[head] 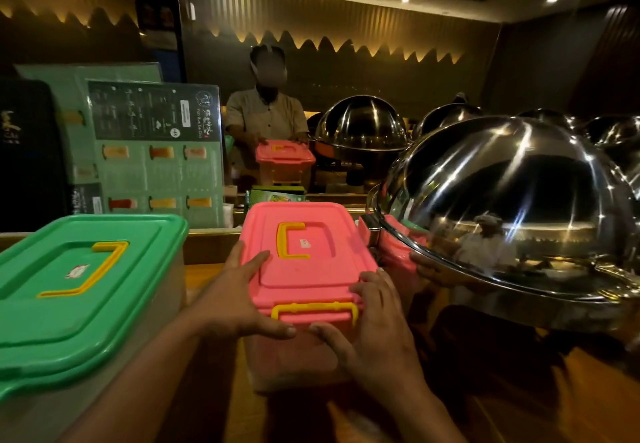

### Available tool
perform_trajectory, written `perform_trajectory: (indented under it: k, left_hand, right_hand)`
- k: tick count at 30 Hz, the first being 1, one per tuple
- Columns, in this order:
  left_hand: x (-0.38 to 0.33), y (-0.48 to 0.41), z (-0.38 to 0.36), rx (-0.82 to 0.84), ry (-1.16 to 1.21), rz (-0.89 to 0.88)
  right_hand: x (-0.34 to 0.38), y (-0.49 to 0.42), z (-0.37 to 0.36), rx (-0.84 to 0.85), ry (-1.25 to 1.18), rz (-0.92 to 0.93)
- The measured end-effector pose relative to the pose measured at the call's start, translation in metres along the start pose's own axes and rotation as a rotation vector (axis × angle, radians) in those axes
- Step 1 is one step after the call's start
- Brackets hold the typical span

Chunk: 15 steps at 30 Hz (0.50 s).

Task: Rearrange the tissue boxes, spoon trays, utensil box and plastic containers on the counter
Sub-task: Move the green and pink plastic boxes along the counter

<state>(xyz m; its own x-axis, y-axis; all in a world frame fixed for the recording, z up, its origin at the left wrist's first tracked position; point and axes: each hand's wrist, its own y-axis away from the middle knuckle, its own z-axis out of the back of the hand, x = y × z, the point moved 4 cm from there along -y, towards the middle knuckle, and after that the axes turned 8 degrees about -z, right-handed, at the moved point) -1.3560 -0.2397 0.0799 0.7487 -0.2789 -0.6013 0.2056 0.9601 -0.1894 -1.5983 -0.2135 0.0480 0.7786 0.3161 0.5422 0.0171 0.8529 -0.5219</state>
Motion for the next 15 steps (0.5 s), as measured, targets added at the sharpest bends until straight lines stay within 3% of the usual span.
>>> perform_trajectory:
  k: [15]
  left_hand:
    - [0.012,-0.03,0.005,0.006,0.049,0.037]
  right_hand:
    - [-0.002,-0.033,-0.019,0.028,0.012,-0.015]
